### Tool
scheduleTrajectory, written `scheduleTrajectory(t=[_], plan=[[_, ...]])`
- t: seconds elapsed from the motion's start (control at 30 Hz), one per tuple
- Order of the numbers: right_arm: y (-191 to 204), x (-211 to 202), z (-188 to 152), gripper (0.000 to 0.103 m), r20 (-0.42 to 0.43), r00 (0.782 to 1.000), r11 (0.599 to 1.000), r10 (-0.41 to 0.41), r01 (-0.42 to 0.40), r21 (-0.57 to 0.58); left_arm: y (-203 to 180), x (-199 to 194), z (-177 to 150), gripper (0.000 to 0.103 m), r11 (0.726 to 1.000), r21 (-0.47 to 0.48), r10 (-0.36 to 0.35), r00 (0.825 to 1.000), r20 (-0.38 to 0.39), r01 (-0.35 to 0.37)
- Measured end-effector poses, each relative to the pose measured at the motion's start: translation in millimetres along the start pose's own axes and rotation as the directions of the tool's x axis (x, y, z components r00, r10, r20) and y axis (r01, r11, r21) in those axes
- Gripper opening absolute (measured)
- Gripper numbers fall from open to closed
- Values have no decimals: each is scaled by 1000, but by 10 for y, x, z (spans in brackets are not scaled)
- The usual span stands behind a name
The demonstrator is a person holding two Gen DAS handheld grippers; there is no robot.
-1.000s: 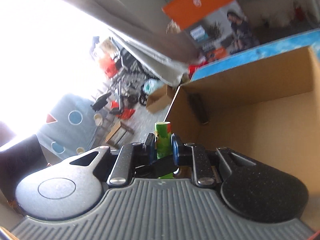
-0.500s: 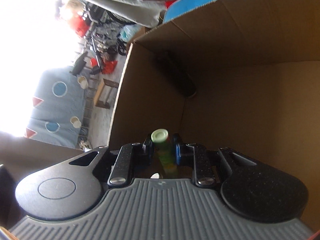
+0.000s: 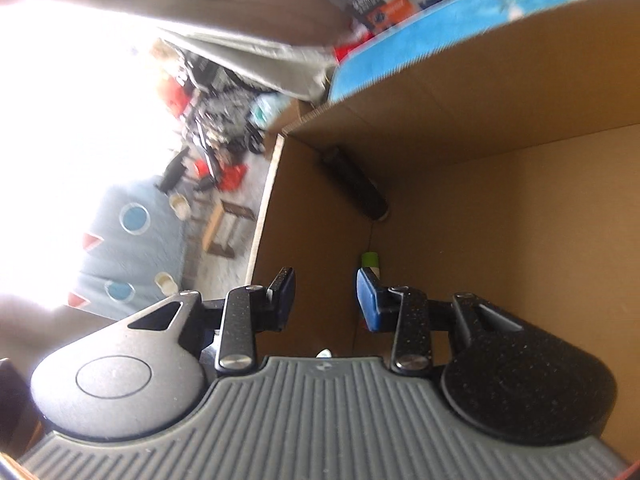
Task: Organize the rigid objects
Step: 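Grasp the black item in the pink bowl with the right gripper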
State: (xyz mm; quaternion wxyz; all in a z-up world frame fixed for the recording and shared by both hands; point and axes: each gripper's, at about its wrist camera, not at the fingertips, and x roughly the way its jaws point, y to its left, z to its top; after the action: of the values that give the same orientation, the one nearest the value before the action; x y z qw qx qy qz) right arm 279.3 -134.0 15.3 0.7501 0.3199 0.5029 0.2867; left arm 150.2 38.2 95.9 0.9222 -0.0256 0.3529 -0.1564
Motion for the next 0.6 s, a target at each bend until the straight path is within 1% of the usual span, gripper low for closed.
scheduleTrajectory(t=[0.13, 0.2, 0.3, 0.4, 0.5, 0.53, 0.6], plan=[[12, -614, -251, 34, 96, 994, 998, 53, -50, -35, -126, -166, -117, 61, 999, 25, -39, 999, 14, 39], [-3, -896, -443, 34, 150, 987, 997, 61, -54, -51, -195, -215, -196, 61, 997, 34, -69, 998, 11, 69], [-116, -1296, -750, 34, 223, 974, 998, 42, -30, -53, -332, -223, -366, 62, 989, 51, -139, 990, -10, 140], [-365, -1601, -1123, 34, 262, 965, 1000, -3, 10, -26, -537, -148, -585, 62, 973, 75, -216, 974, -62, 221], [-607, -1678, -1466, 34, 270, 961, 998, -58, 54, 23, -765, 16, -817, 61, 953, 108, -268, 954, -132, 283], [-701, -1699, -1577, 34, 267, 961, 997, -73, 66, 38, -826, 70, -884, 59, 949, 116, -275, 949, -154, 294], [-847, -1611, -1765, 34, 247, 964, 994, -102, 87, 70, -969, 197, -1009, 52, 939, 129, -292, 936, -196, 320]])
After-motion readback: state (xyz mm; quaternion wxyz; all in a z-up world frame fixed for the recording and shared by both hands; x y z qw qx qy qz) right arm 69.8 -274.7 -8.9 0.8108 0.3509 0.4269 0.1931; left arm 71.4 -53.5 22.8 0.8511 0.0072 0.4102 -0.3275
